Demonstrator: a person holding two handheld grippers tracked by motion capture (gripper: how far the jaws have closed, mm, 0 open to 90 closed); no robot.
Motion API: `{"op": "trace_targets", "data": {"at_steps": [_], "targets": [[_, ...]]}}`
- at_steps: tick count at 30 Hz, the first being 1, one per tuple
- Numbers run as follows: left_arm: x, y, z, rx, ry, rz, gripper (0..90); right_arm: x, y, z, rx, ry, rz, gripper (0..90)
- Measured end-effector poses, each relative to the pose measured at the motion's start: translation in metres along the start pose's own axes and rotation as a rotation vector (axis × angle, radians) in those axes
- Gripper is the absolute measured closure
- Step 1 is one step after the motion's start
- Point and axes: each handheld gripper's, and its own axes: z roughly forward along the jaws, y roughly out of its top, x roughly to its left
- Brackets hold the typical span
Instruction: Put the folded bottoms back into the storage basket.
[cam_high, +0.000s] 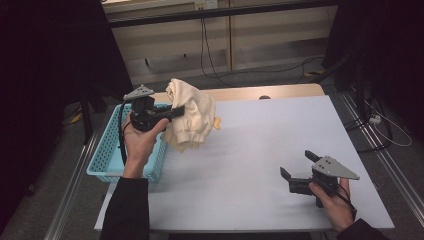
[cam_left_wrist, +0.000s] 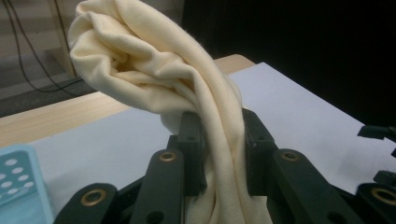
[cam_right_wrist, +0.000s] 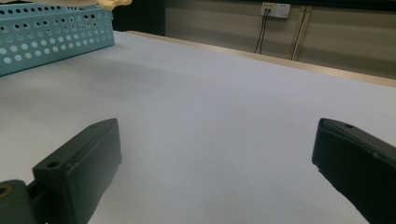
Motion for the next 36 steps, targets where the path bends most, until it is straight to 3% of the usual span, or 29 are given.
{"op": "trace_targets", "data": {"at_steps": [18, 36], "targets": [[0.019, 0.001, -0.027, -0.048, 0.036, -0.034, 73.7, 0.001, 0.0, 0.001, 0.002, 0.005, -0.003, 1.1], [0.029, 0.002, -0.048, -0.077, 0.076, -0.017, 73.7, 0.0, 0.0, 0.001, 0.005, 0.005, -0.001, 1.1]]}}
